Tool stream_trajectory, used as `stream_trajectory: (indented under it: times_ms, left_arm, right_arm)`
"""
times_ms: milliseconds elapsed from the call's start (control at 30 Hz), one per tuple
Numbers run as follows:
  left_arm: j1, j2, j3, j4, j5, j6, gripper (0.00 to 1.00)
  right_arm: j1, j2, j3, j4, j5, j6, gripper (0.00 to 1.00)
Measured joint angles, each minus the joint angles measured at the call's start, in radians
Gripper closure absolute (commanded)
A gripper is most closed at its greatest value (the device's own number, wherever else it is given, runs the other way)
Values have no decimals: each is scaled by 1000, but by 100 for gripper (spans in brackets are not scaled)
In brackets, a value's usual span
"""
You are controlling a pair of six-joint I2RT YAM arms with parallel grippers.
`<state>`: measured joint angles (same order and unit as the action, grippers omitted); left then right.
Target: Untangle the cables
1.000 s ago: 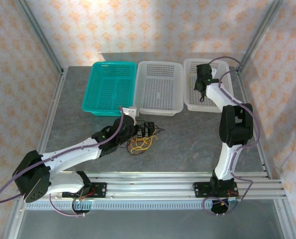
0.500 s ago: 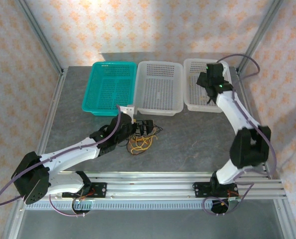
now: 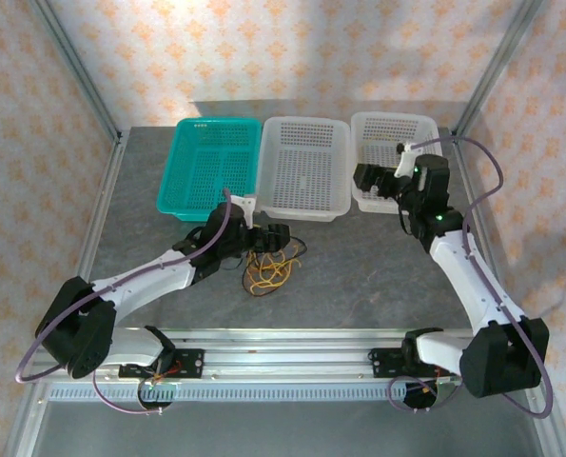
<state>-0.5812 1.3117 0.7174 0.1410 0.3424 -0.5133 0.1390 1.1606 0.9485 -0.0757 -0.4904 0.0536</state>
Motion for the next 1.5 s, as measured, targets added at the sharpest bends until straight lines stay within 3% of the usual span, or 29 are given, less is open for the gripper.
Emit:
stream_trajectory:
  times_ms: [233, 333, 533, 800, 1067, 1333, 1500]
  left_arm:
    - [46, 0, 2, 14, 47, 12, 0]
    - [60, 0, 2, 14, 53, 18, 0]
    - [97, 0, 2, 14, 71, 18, 0]
    - [110, 0, 3, 13, 77, 19, 1]
    - [110, 0, 10, 13, 89, 23, 1]
    - [110, 0, 15, 9, 95, 26, 1]
    - [110, 0, 23, 5, 95, 37, 0]
  right_arm:
    - [125, -68, -124, 44, -219, -91, 16]
    - [194, -70, -173, 55, -274, -128, 15]
    - [394, -70, -252, 100, -292, -182, 15]
    - [473, 2, -300, 253, -284, -183, 19]
    - [497, 153, -253, 315, -266, -206, 45]
    - [500, 158, -235, 338, -258, -215, 81]
    - [500, 155, -233, 337, -250, -218, 93]
